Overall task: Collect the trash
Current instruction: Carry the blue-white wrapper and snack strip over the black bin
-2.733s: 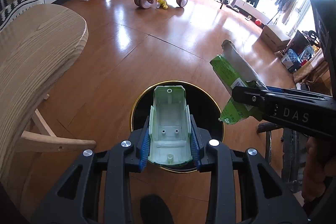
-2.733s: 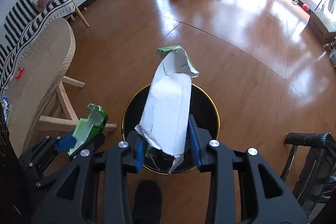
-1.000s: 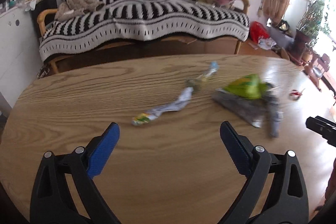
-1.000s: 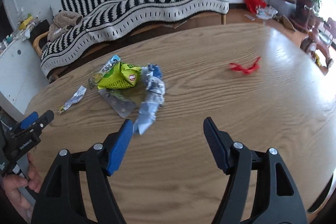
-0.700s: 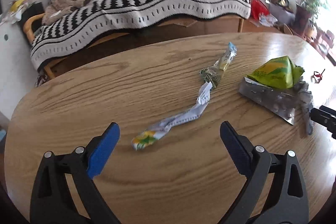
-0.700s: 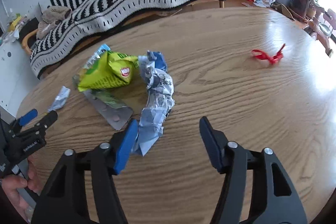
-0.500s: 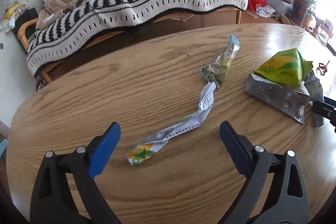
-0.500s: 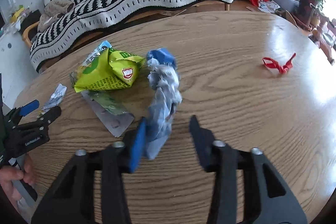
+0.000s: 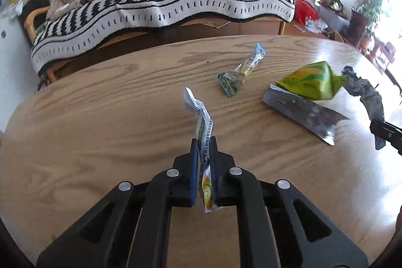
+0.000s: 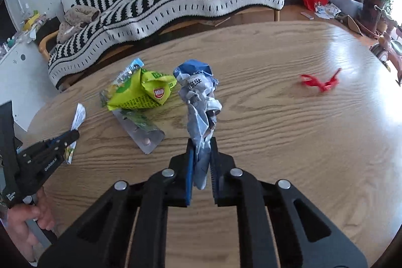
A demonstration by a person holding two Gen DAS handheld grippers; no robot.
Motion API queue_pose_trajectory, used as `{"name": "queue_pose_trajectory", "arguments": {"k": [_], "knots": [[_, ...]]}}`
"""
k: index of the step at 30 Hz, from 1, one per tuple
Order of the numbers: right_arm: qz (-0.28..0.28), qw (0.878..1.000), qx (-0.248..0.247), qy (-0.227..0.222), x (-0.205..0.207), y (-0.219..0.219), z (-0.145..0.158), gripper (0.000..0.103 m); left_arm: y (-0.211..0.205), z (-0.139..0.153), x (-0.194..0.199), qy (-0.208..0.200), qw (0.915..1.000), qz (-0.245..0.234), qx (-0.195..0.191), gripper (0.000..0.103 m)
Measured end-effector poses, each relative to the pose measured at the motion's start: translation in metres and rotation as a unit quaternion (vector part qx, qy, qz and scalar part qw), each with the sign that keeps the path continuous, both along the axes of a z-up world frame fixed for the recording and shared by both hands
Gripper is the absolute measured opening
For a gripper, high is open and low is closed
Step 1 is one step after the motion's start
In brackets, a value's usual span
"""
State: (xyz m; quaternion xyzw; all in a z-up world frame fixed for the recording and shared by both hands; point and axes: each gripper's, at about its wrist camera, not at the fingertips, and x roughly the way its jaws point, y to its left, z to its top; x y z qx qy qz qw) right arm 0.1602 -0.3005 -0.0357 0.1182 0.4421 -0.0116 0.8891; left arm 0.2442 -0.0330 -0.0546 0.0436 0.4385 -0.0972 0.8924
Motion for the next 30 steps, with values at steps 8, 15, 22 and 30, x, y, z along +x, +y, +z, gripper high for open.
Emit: {"name": "queue_pose_trajectory", "arguments": {"k": [8,15,22,30], "knots": [[-0.021,0.999,-0.013,-0.030,-0.064,-0.054,0.042,0.012,-0.021,0.032,-0.045,-0.025,0.9996,-0.013,-0.008,0.008],[-0.094,0.993,-0.040,-0.052,-0.145,-0.159,0.070,0.012,-0.098,0.051,-0.094,-0.045,0.9958,-0.076,-0.024,0.008],[-0.200,0.977,-0.050,-0.060,-0.251,-0.280,0.083,0.012,-0.213,0.064,-0.153,-0.054,0.9832,-0.165,-0.057,0.008],[-0.296,0.953,-0.037,-0.046,-0.351,-0.383,0.063,0.012,-0.384,0.045,-0.250,0.012,0.9546,-0.274,-0.116,0.008]]}}
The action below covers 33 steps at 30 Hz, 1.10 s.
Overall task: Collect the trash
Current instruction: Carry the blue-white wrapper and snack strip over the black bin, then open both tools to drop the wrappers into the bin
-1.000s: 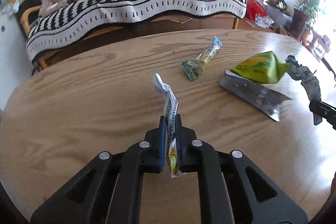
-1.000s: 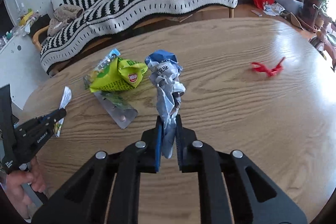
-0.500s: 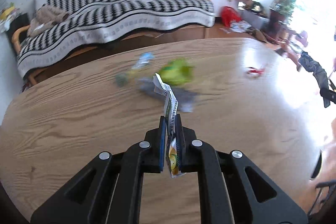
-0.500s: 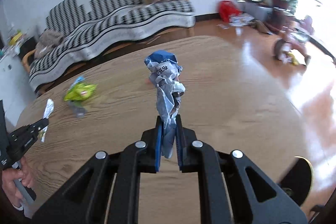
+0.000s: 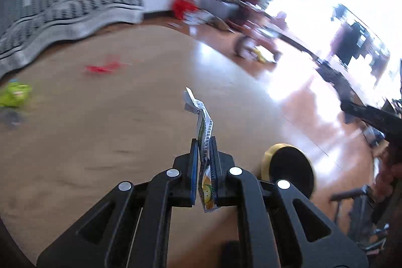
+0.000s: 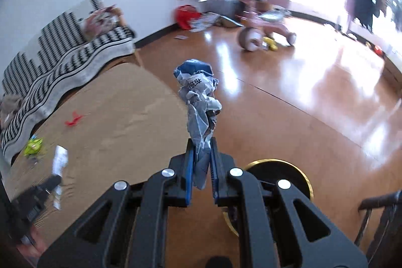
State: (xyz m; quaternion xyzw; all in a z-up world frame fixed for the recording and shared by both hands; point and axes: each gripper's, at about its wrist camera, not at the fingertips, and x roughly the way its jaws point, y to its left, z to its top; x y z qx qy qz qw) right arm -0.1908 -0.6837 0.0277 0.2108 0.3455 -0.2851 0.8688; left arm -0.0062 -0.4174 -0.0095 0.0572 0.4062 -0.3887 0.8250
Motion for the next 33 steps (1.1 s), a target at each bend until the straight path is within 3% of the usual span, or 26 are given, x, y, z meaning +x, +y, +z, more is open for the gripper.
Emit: {"name": "queue_pose_trajectory", "arguments": {"k": [6,12,18,33], "knots": [[-0.055,0.997,0.033,0.031,-0.052,-0.050,-0.022,0.012,-0.105,-0.026,-0.074,0.050,0.9947,-0.090,0.004,0.008],[-0.084,0.990,0.084,0.078,-0.084,-0.075,-0.058,0.012,-0.161,-0.051,-0.115,0.075,0.9888,-0.127,0.026,0.008],[-0.092,0.987,0.108,0.078,-0.099,-0.087,-0.073,0.012,-0.184,-0.061,-0.131,0.080,0.9854,-0.146,0.036,0.008],[-0.112,0.986,0.107,0.069,-0.095,-0.083,-0.063,0.014,-0.196,-0.067,-0.135,0.085,0.9847,-0.146,0.042,0.011]]}}
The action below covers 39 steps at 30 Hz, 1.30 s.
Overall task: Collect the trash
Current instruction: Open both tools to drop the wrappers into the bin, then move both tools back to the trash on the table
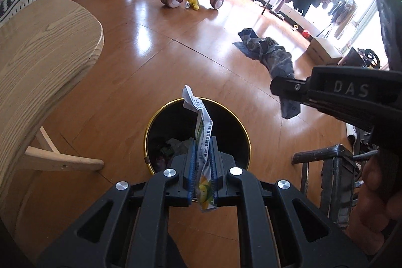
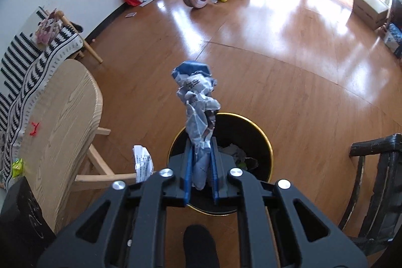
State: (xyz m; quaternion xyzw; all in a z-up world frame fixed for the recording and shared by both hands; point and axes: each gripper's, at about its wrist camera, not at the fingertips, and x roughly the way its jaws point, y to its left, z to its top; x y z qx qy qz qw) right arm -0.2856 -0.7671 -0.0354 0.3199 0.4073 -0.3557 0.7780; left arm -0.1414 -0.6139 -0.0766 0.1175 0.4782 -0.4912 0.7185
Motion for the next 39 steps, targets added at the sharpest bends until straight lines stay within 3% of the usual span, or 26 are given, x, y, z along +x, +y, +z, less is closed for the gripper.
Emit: {"name": "queue_pose_trajectory", "arguments": {"k": [1,2,3,4,8,13,20,25,29,32,35,39], "knots": [[-0.006,1.000,-0.001,0.001,0.000,-0.001,0.001,0.019,-0.001,-0.002,0.001,0.002,1.0000,0.000,0.004,0.028],[-0.013,1.000,-0.001,0.005,-0.001,-0.002,0.001,0.034,-0.002,-0.002,0.001,0.002,1.0000,0.004,0.005,0.065],[-0.017,1.000,-0.003,0.003,-0.002,-0.002,0.001,0.052,0.000,-0.001,0.003,-0.002,0.9999,0.014,0.002,0.074],[-0.020,1.000,-0.007,0.002,-0.003,-0.001,0.002,0.056,0.004,0.002,0.004,-0.007,0.9996,0.026,-0.011,0.079],[-0.013,1.000,-0.020,0.002,0.002,0.006,0.008,0.056,0.010,0.003,0.015,0.004,0.9994,0.033,-0.013,0.079],[0.023,0.999,-0.037,0.004,0.029,0.030,0.015,0.062,0.046,0.016,0.037,-0.011,0.9986,0.050,-0.016,0.083],[0.135,0.987,-0.085,-0.013,0.101,0.110,0.038,0.073,0.167,0.052,0.105,-0.066,0.9916,0.110,-0.016,0.090],[0.232,0.967,-0.098,-0.031,0.172,0.193,0.047,0.073,0.288,0.079,0.174,-0.113,0.9727,0.203,-0.004,0.091],[0.304,0.947,-0.095,-0.045,0.231,0.262,0.049,0.073,0.382,0.087,0.219,-0.130,0.9497,0.285,0.002,0.092],[0.350,0.930,-0.098,-0.054,0.274,0.320,0.047,0.073,0.456,0.077,0.245,-0.110,0.9207,0.374,-0.008,0.092],[0.383,0.918,-0.090,-0.060,0.314,0.369,0.041,0.074,0.496,0.067,0.269,-0.074,0.9081,0.412,0.007,0.092],[0.406,0.909,-0.078,-0.054,0.354,0.409,0.030,0.074,0.524,0.062,0.289,-0.068,0.8946,0.441,0.019,0.093]]}}
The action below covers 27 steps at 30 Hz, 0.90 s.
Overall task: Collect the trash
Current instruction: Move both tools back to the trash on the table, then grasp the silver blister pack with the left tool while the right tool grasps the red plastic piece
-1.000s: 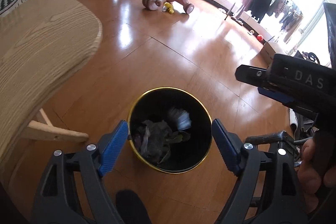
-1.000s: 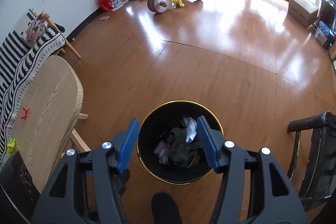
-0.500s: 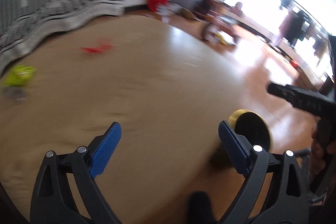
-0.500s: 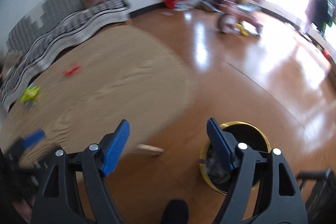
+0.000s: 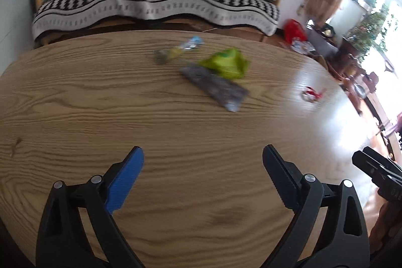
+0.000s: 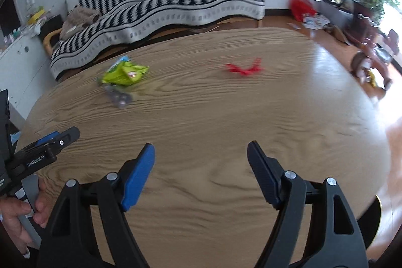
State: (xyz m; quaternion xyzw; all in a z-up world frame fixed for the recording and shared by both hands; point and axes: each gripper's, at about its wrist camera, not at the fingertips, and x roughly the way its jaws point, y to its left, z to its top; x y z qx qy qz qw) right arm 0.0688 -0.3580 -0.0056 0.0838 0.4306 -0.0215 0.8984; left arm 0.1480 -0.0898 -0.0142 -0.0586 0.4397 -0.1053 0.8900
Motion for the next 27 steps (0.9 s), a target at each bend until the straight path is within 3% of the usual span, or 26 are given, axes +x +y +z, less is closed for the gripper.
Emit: {"name": "queue_pose_trajectory", "arguments": {"k": [2,5,9,14,16,18,22,27], "knots": [[0.000,1.000,-0.001,0.004,0.012,0.014,-0.005,0.074,0.011,-0.004,0.009,0.005,0.9998,0.017,-0.002,0.093],[-0.009,1.000,-0.001,0.013,0.021,0.015,-0.013,0.074,-0.008,-0.007,0.028,0.016,0.9991,0.035,-0.021,0.093],[-0.026,0.999,0.004,0.020,0.027,0.005,-0.020,0.074,-0.038,-0.011,0.056,0.004,0.9995,0.029,-0.015,0.093],[-0.038,0.999,-0.010,0.019,0.025,-0.022,-0.025,0.074,-0.072,-0.019,0.090,-0.001,0.9986,0.045,0.028,0.093],[-0.048,0.999,-0.014,0.018,0.026,-0.037,-0.028,0.075,-0.084,-0.027,0.100,-0.006,0.9962,0.044,0.075,0.093],[-0.053,0.998,-0.012,0.021,0.028,-0.048,-0.033,0.075,-0.087,-0.033,0.108,-0.004,0.9944,0.040,0.097,0.093],[-0.064,0.998,-0.010,0.023,0.038,-0.065,-0.042,0.076,-0.072,-0.049,0.115,0.022,0.9934,0.044,0.103,0.092],[-0.080,0.996,0.016,0.022,0.066,-0.089,-0.050,0.081,-0.037,-0.049,0.114,0.014,0.9929,0.056,0.103,0.093]]}}
